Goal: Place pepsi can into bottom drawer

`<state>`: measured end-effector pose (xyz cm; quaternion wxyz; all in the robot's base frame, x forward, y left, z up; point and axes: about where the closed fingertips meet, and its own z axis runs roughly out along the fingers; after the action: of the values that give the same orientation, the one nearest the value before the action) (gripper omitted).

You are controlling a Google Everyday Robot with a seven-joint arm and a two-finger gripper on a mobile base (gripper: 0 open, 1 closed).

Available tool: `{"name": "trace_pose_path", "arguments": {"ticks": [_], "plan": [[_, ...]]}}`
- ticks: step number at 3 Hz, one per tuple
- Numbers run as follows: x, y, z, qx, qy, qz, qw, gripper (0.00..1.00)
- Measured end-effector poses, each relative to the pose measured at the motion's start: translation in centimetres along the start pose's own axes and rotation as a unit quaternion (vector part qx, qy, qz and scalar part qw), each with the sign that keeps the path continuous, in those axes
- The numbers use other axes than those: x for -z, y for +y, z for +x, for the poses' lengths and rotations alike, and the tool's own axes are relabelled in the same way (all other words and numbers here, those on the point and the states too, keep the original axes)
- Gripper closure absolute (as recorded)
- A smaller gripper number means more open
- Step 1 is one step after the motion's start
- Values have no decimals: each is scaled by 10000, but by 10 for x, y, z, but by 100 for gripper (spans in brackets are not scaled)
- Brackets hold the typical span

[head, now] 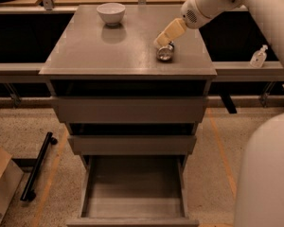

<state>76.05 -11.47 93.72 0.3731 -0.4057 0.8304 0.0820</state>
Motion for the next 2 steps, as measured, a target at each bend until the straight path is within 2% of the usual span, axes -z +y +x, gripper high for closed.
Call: {"name": "trace_pose_path", "arguments": {"ticks": [2], "plan": [[-22, -1, 11, -248, 132, -69, 9996, 0]]}}
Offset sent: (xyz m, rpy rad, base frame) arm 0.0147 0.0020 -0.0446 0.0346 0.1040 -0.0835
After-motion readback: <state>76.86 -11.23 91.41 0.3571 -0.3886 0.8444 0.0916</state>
